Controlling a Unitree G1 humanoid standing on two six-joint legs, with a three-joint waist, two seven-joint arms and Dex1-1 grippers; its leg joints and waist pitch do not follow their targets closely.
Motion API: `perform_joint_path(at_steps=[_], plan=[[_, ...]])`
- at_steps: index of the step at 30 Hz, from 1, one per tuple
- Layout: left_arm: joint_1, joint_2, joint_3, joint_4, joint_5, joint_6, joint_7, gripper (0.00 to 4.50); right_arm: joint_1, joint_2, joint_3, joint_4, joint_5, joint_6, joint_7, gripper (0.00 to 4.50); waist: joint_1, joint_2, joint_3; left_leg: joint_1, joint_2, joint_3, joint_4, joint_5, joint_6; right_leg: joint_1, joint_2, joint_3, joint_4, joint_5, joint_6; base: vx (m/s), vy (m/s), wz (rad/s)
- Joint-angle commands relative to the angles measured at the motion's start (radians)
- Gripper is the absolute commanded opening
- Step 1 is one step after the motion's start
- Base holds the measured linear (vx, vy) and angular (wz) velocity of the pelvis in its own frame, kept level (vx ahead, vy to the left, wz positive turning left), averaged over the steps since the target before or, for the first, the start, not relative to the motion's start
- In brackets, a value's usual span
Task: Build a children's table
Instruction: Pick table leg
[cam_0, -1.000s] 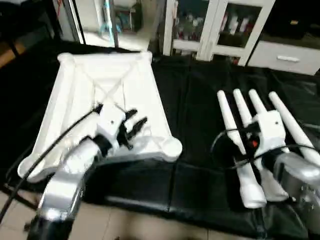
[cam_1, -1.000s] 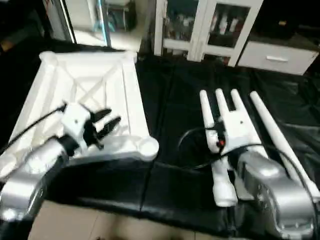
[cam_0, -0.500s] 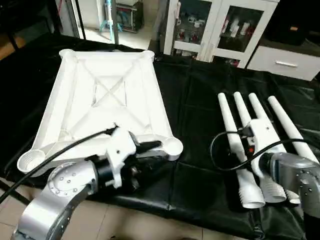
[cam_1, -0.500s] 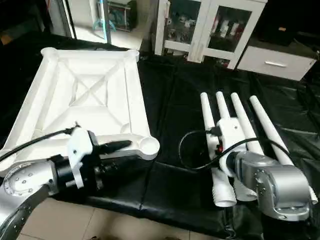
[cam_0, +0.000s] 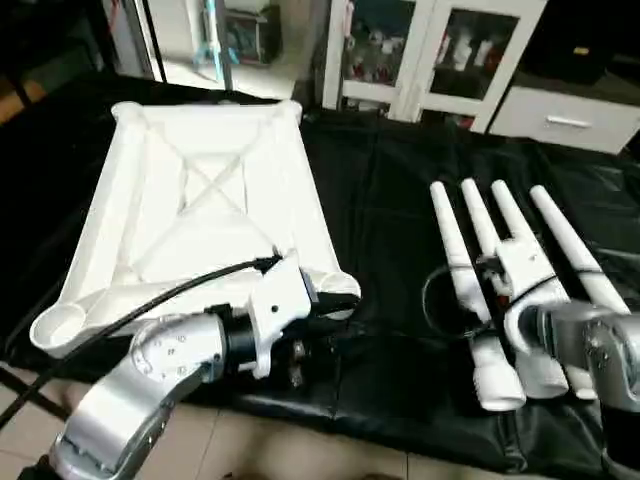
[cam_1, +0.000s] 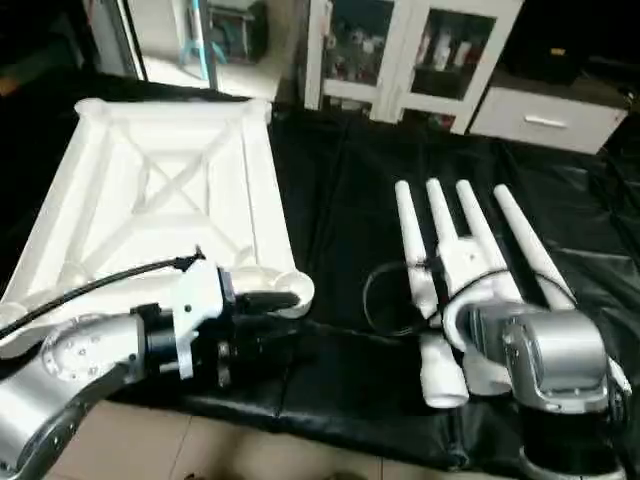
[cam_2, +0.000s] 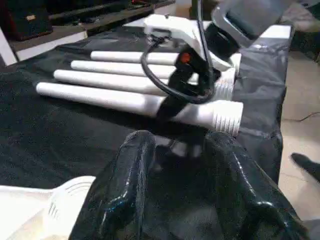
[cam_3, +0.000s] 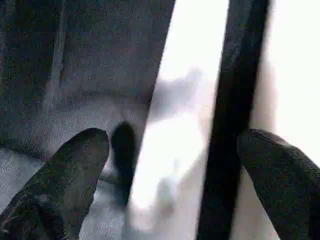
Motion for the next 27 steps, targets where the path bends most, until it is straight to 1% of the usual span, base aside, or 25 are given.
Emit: perform_joint_path(at_steps=[1, 2, 3, 4, 5, 6, 7, 8, 9, 10, 11, 12, 13, 14, 15, 16, 18, 19, 20, 21, 24, 27], plan=[[0.003, 0.004, 0.018, -0.003, -0.012, 0.001, -0.011, 1.98, 0.005, 0.018, -0.031, 0.027, -0.003, 0.011, -0.009, 4.50, 0.005, 0.010, -0.056, -0.007, 0.066, -0.018, -0.080, 0.018, -0.025, 0.053, -0.075, 0.049, -0.061, -0.050, -0.217, 0.000, 0.000, 0.00], [0.005, 0.003, 0.024, 0.002, -0.019, 0.000, -0.010, 2.03, 0.008, 0.027, -0.034, 0.038, -0.007, 0.009, -0.014, 4.33, 0.001, 0.011, -0.056, -0.004, 0.066, -0.015, -0.080, -0.001, -0.032, 0.048, -0.072, 0.048, -0.064, -0.067, -0.217, 0.000, 0.000, 0.00], [0.001, 0.001, 0.023, 0.008, -0.014, 0.000, -0.003, 2.03, 0.009, 0.026, -0.034, 0.043, -0.008, 0.008, -0.013, 4.33, 0.003, 0.015, -0.056, -0.005, 0.066, -0.017, -0.081, -0.008, -0.036, 0.049, -0.072, 0.048, -0.063, -0.070, -0.217, 0.000, 0.000, 0.00], [0.000, 0.001, 0.022, 0.010, -0.013, 0.000, -0.002, 2.06, 0.009, 0.026, -0.033, 0.043, -0.007, 0.007, -0.011, 4.22, 0.002, 0.012, -0.056, -0.005, 0.066, -0.016, -0.081, -0.011, -0.038, 0.049, -0.071, 0.048, -0.064, -0.070, -0.216, 0.000, 0.000, 0.00], [-0.010, -0.003, 0.014, 0.019, -0.004, 0.000, 0.008, 2.06, 0.011, 0.023, -0.029, 0.047, -0.003, 0.001, -0.003, 4.16, 0.003, 0.010, -0.057, -0.006, 0.065, -0.017, -0.081, -0.009, -0.038, 0.052, -0.071, 0.048, -0.064, -0.066, -0.212, 0.000, 0.000, 0.00], [-0.012, -0.003, 0.010, 0.020, -0.003, -0.002, 0.008, 2.06, 0.013, 0.023, -0.026, 0.051, -0.004, -0.013, -0.002, 4.07, 0.006, 0.010, -0.058, -0.005, 0.065, -0.016, -0.080, 0.005, -0.035, 0.051, -0.072, 0.049, -0.062, -0.048, -0.212, 0.000, 0.000, 0.00], [-0.013, -0.002, 0.009, 0.016, -0.007, -0.001, 0.007, 2.06, 0.015, 0.023, -0.025, 0.051, -0.005, -0.021, -0.003, 3.96, 0.006, 0.003, -0.059, -0.007, 0.065, -0.015, -0.080, 0.017, -0.031, 0.052, -0.072, 0.049, -0.062, -0.035, -0.212, 0.000, 0.000, 0.00], [-0.011, -0.002, 0.008, 0.010, -0.011, 0.001, 0.006, 2.06, 0.015, 0.022, -0.026, 0.053, -0.006, -0.022, -0.003, 3.84, 0.009, 0.002, -0.060, -0.007, 0.065, -0.016, -0.080, 0.025, -0.029, 0.054, -0.074, 0.048, -0.060, -0.030, -0.212, 0.000, 0.000, 0.00], [-0.011, -0.002, 0.008, 0.008, -0.011, 0.001, 0.006, 2.06, 0.014, 0.022, -0.026, 0.055, -0.006, -0.022, -0.002, 3.84, 0.009, 0.006, -0.060, -0.007, 0.065, -0.016, -0.079, 0.038, -0.026, 0.053, -0.073, 0.048, -0.058, -0.017, -0.214, 0.000, 0.000, 0.00], [-0.011, 0.000, 0.008, 0.008, -0.010, 0.001, 0.006, 2.06, 0.012, 0.024, -0.028, 0.059, -0.006, -0.020, -0.002, 3.76, 0.009, 0.008, -0.060, -0.007, 0.065, -0.016, -0.079, 0.041, -0.025, 0.053, -0.073, 0.047, -0.057, -0.013, -0.214, 0.000, 0.000, 0.00], [-0.010, 0.000, 0.009, 0.007, -0.009, 0.002, 0.010, 2.06, 0.009, 0.023, -0.027, 0.067, -0.008, -0.020, -0.001, 3.64, 0.008, 0.013, -0.060, -0.007, 0.063, -0.016, -0.077, 0.041, -0.027, 0.053, -0.072, 0.047, -0.058, -0.005, -0.216, 0.000, 0.000, 0.00], [-0.010, -0.002, 0.010, 0.006, -0.010, 0.002, 0.011, 2.06, 0.009, 0.023, -0.028, 0.070, -0.009, -0.022, 0.000, 3.64, 0.008, 0.013, -0.060, -0.007, 0.064, -0.016, -0.077, 0.039, -0.027, 0.053, -0.072, 0.047, -0.058, -0.004, -0.217, 0.000, 0.000, 0.00], [-0.010, -0.005, 0.011, 0.004, -0.010, 0.003, 0.012, 2.06, 0.009, 0.022, -0.029, 0.072, -0.010, -0.022, 0.001, 3.54, 0.008, 0.011, -0.061, -0.007, 0.063, -0.016, -0.077, 0.038, -0.027, 0.054, -0.071, 0.047, -0.058, -0.003, -0.217, 0.000, 0.000, 0.00], [-0.012, -0.007, 0.012, 0.001, -0.015, 0.008, 0.012, 2.06, 0.008, 0.022, -0.032, 0.073, -0.012, -0.019, 0.002, 3.42, 0.010, 0.022, -0.061, -0.007, 0.063, -0.017, -0.077, 0.035, -0.030, 0.054, -0.073, 0.048, -0.057, -0.003, -0.221, 0.000, 0.000, 0.00], [-0.013, -0.007, 0.013, 0.001, -0.017, 0.009, 0.010, 2.06, 0.009, 0.023, -0.034, 0.075, -0.012, -0.018, 0.002, 3.34, 0.009, 0.016, -0.061, -0.008, 0.063, -0.015, -0.077, 0.028, -0.030, 0.055, -0.072, 0.048, -0.059, -0.005, -0.223, 0.000, 0.000, 0.00], [-0.016, -0.007, 0.015, 0.001, -0.023, 0.012, 0.005, 2.06, 0.009, 0.025, -0.041, 0.079, -0.014, -0.014, 0.002, 3.28, 0.010, 0.022, -0.061, -0.008, 0.063, -0.017, -0.078, 0.025, -0.032, 0.055, -0.072, 0.048, -0.057, -0.007, -0.225, 0.000, 0.000, 0.00], [-0.020, -0.004, 0.013, 0.002, -0.027, 0.013, 0.000, 2.06, 0.013, 0.027, -0.048, 0.084, -0.013, -0.012, 0.003, 3.20, 0.010, 0.018, -0.061, -0.009, 0.063, -0.016, -0.077, 0.017, -0.030, 0.057, -0.072, 0.048, -0.059, -0.015, -0.224, 0.000, 0.000, 0.00], [-0.021, -0.003, 0.012, 0.003, -0.026, 0.012, 0.000, 2.06, 0.014, 0.027, -0.049, 0.085, -0.012, -0.012, 0.003, 2.98, 0.010, 0.019, -0.062, -0.008, 0.063, -0.016, -0.077, 0.019, -0.029, 0.056, -0.072, 0.048, -0.059, -0.016, -0.225, 0.000, 0.000, 0.00], [-0.024, 0.000, 0.009, 0.008, -0.024, 0.008, -0.004, 2.06, 0.022, 0.038, -0.065, 0.085, -0.007, -0.007, 0.005, 2.90, 0.010, 0.021, -0.061, -0.007, 0.062, -0.015, -0.076, 0.020, -0.026, 0.055, -0.071, 0.048, -0.060, -0.019, -0.225, 0.000, 0.000, 0.00], [-0.026, 0.002, 0.009, 0.012, -0.023, 0.005, -0.007, 2.06, 0.032, 0.050, -0.082, 0.081, -0.002, 0.000, 0.004, 2.85, 0.010, 0.022, -0.062, -0.009, 0.062, -0.015, -0.076, 0.021, -0.023, 0.056, -0.071, 0.049, -0.060, -0.019, -0.225, 0.000, 0.000, 0.00], [-0.030, -0.009, 0.019, 0.019, -0.037, 0.010, -0.003, 2.06, 0.059, 0.058, -0.093, 0.071, -0.002, 0.005, 0.003, 2.60, 0.011, 0.024, -0.063, -0.009, 0.063, -0.015, -0.076, 0.025, -0.022, 0.056, -0.071, 0.047, -0.058, -0.011, -0.227, 0.000, 0.000, 0.00], [-0.034, -0.023, 0.027, 0.031, -0.026, -0.001, 0.019, 2.06, 0.069, 0.063, -0.097, 0.070, -0.005, 0.004, 0.000, 2.35, 0.010, 0.025, -0.062, -0.007, 0.064, -0.015, -0.077, 0.007, -0.025, 0.054, -0.071, 0.047, -0.061, -0.033, -0.229, 0.000, 0.000, 0.00]])
